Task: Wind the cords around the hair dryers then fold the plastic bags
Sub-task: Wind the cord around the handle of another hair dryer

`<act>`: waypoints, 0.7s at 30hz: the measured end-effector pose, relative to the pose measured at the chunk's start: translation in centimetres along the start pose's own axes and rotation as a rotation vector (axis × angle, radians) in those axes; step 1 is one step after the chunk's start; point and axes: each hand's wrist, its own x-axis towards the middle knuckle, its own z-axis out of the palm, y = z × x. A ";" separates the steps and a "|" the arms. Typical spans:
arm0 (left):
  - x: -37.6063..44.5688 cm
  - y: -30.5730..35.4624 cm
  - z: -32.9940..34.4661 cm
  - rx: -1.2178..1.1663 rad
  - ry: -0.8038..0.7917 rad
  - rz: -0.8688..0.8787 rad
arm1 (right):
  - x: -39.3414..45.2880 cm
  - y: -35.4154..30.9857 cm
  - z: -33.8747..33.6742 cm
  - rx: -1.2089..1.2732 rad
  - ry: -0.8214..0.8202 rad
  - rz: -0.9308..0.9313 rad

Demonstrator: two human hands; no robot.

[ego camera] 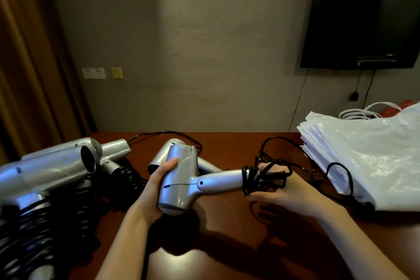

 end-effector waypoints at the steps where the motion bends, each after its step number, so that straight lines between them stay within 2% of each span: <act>1: -0.1 0.1 0.0 0.000 -0.004 -0.013 | 0.3 0.3 0.0 -0.038 -0.026 -0.023; 3: -0.1 0.0 0.0 0.019 0.005 -0.048 | 1.1 0.3 -0.2 -0.104 -0.041 -0.016; 5: -0.1 -0.1 0.2 0.048 0.011 -0.075 | 1.8 1.7 -0.3 -0.293 0.006 -0.076; 7: -0.2 -0.1 0.6 0.077 0.018 -0.101 | 2.3 2.9 0.2 -0.512 0.131 -0.194; 9: -0.3 -0.1 0.6 0.102 0.031 -0.105 | 1.9 2.6 0.3 -0.668 0.252 -0.195; 11: -0.3 -0.2 0.6 0.125 0.060 -0.107 | 1.7 2.3 -0.2 -0.604 0.240 -0.096; 13: -0.4 -0.2 0.7 0.129 0.067 -0.110 | 1.8 2.2 -0.3 -0.344 0.044 0.001; 14: -0.3 -0.3 0.8 0.131 0.071 -0.101 | 2.0 2.3 -0.4 -0.191 0.019 0.042; 16: -0.3 -0.3 0.7 0.154 0.070 -0.083 | 2.3 2.6 -0.9 -0.002 0.086 0.115; 19: -0.2 -0.2 0.4 0.164 0.044 -0.056 | 1.5 2.7 -1.3 -0.192 0.070 -0.035; 21: 0.0 -0.2 0.2 0.164 0.010 -0.042 | 0.9 2.6 -1.7 -0.276 0.009 -0.060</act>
